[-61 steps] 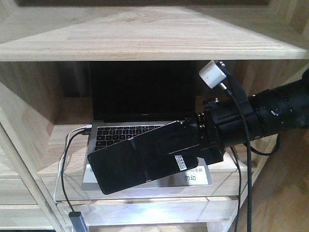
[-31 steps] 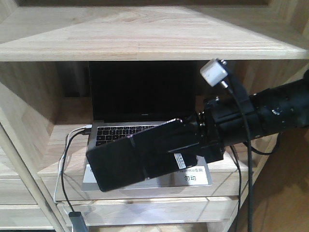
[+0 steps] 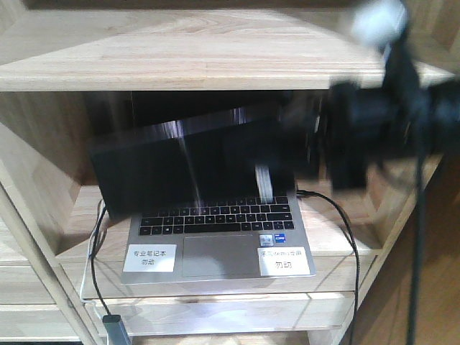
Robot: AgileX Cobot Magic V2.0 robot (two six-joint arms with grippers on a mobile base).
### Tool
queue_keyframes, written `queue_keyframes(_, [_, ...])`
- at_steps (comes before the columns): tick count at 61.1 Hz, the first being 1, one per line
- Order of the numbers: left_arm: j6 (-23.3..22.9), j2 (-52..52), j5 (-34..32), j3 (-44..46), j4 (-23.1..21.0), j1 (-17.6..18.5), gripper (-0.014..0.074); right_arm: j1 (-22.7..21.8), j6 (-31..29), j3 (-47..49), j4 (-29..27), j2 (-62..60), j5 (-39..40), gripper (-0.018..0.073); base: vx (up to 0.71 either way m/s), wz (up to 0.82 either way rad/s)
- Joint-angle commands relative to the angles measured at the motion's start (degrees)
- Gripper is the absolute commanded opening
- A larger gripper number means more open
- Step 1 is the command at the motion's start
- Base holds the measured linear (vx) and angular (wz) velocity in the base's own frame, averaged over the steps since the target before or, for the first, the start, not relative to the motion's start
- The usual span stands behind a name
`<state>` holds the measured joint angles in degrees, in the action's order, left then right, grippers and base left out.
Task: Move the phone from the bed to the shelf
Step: 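Raise the right gripper with the phone onto the upper shelf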
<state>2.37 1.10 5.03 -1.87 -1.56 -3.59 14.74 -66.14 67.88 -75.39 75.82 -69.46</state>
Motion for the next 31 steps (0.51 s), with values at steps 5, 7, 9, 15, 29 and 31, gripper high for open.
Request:
queue_keyframes(5, [-0.5,0.4,-4.1,1.4,-0.6,0.4,0.0001,-0.2,2.8,10.6,-3.7,-1.9,2.0,-0.0002,0.0,0.0])
queue_keyframes(7, [-0.5,0.4,-4.1,1.4,-0.6,0.4,0.0001,-0.2,3.3,12.4,-3.0,-1.9,3.6,-0.0002,0.0,0.0])
queue_keyframes(9, [-0.5,0.4,-4.1,1.4,-0.6,0.4,0.0001,-0.2,3.7,14.2,-2.3,-1.9,5.0,-0.0002,0.0,0.0])
queue_keyframes(15, [-0.5,0.4,-4.1,1.4,-0.6,0.4,0.0001,-0.2,5.1,18.0,0.1,-1.9,10.6,-0.0002,0.0,0.0])
queue_keyframes(29, [-0.5,0.4,-4.1,1.4,-0.6,0.4,0.0001,-0.1,5.5,25.6,0.4,1.7,16.3,-0.0002,0.0,0.0])
queue_keyframes(31, [-0.5,0.4,-4.1,1.4,-0.6,0.4,0.0001,-0.1,5.7,26.6,-0.2,2.9,16.2,-0.0002,0.0,0.0])
